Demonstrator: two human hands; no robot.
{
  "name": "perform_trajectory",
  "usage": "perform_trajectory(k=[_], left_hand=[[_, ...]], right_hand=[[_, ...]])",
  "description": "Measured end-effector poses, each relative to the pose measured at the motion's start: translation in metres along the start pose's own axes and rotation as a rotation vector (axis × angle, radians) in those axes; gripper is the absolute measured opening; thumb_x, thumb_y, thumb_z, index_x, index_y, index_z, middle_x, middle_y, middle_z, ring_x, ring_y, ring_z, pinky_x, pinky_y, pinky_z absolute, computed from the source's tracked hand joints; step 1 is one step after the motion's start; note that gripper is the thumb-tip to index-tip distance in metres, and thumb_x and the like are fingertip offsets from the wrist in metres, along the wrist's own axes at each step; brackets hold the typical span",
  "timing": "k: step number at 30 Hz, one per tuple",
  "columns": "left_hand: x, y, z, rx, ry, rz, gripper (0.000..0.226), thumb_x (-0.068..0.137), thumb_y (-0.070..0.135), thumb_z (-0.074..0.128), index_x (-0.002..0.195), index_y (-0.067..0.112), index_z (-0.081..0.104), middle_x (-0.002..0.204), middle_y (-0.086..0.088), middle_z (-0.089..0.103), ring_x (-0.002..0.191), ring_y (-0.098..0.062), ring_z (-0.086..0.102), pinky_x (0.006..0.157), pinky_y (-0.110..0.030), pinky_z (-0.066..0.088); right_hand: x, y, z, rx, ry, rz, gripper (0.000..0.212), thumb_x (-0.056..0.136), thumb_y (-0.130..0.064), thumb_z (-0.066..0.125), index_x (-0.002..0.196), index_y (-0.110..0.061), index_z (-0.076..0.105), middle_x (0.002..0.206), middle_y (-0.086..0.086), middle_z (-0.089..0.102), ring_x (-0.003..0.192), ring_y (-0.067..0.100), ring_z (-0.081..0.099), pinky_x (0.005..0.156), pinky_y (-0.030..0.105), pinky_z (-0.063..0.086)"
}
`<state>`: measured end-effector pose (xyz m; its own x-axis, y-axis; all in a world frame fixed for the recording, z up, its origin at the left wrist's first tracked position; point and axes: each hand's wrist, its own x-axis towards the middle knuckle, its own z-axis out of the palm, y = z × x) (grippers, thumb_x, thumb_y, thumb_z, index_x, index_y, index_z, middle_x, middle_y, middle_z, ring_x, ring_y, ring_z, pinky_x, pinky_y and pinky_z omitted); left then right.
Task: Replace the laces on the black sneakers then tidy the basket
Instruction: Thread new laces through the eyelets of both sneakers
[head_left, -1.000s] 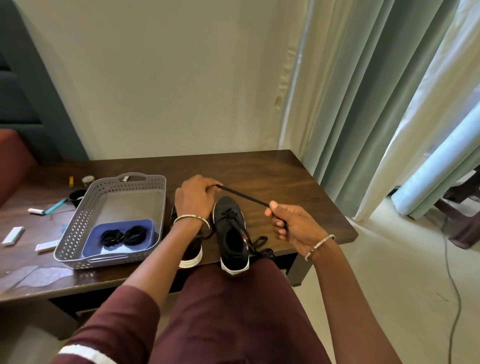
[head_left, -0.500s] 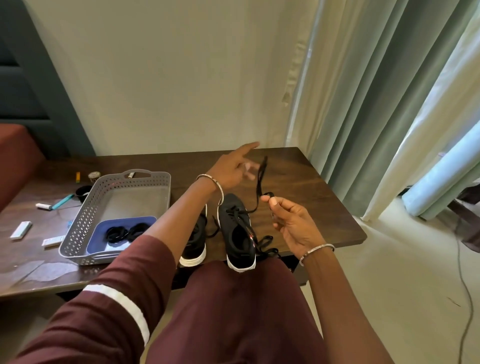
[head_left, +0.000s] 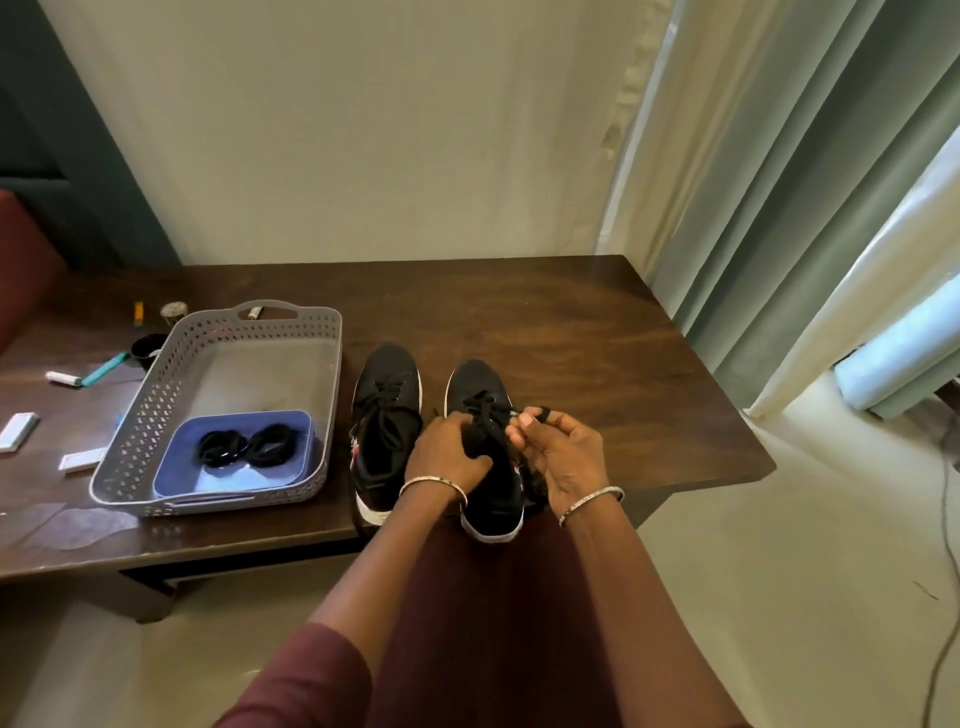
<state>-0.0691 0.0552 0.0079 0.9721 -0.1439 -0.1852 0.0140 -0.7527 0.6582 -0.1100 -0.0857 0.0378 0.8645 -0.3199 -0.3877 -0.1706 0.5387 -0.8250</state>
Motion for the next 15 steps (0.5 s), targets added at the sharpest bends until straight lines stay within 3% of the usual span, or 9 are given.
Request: perform_trajectory(k=[5, 9, 15], left_hand=[[0.014, -0.003, 0.02, 0.059, 0.154, -0.006, 0.051, 0.081, 0.023, 0.069, 0.13, 0.022, 0.056, 0.125, -0.004, 0.056, 0.12, -0.03, 0.051, 0.097, -0.041, 0.049], [0.024, 0.0, 0.027, 0.049, 0.254, 0.008, 0.043, 0.083, 0.023, 0.065, 0.126, 0.021, 0.062, 0.115, -0.004, 0.062, 0.112, -0.03, 0.055, 0.091, -0.042, 0.051], [0.041, 0.001, 0.034, -0.017, 0.327, -0.013, 0.034, 0.089, 0.02, 0.056, 0.121, 0.017, 0.067, 0.11, -0.008, 0.064, 0.107, -0.029, 0.056, 0.088, -0.04, 0.048]], right_hand=[[0.031, 0.01, 0.014, -0.031, 0.034, -0.016, 0.008, 0.088, 0.005, 0.068, 0.096, 0.008, 0.066, 0.076, 0.015, 0.07, 0.071, 0.02, 0.07, 0.067, 0.023, 0.06], [0.06, 0.02, 0.032, -0.2, 0.039, -0.093, 0.006, 0.091, -0.001, 0.068, 0.085, -0.003, 0.069, 0.07, 0.008, 0.067, 0.065, 0.014, 0.065, 0.064, 0.021, 0.057], [0.098, 0.034, 0.037, -0.323, 0.074, -0.118, 0.011, 0.092, -0.005, 0.068, 0.081, -0.01, 0.067, 0.074, 0.006, 0.071, 0.076, 0.018, 0.07, 0.072, 0.028, 0.056]])
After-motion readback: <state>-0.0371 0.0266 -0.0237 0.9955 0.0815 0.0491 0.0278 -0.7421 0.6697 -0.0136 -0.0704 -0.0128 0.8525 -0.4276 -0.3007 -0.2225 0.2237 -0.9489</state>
